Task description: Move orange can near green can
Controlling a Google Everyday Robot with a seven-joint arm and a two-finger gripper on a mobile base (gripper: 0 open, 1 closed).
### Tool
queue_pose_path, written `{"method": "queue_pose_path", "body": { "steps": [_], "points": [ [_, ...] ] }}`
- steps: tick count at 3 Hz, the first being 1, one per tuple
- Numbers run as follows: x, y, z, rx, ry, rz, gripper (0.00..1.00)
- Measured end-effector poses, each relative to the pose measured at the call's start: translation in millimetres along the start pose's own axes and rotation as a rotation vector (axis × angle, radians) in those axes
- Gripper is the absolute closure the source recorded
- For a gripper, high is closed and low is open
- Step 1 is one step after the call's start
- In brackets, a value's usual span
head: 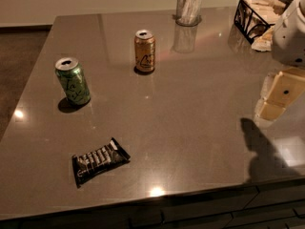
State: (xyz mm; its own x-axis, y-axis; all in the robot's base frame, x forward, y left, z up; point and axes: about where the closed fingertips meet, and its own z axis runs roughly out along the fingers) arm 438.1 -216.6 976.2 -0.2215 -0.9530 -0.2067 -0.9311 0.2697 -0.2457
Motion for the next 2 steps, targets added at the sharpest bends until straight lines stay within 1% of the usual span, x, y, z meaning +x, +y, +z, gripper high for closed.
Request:
{"method": "queue_pose_path", "body": {
  "steps": [1, 2],
  "points": [
    [-3, -3, 1, -0.002, -0.004, 0.003, 0.00],
    [-22, -27, 12, -0.018, -0.031, 0.029, 0.00]
  ]
}}
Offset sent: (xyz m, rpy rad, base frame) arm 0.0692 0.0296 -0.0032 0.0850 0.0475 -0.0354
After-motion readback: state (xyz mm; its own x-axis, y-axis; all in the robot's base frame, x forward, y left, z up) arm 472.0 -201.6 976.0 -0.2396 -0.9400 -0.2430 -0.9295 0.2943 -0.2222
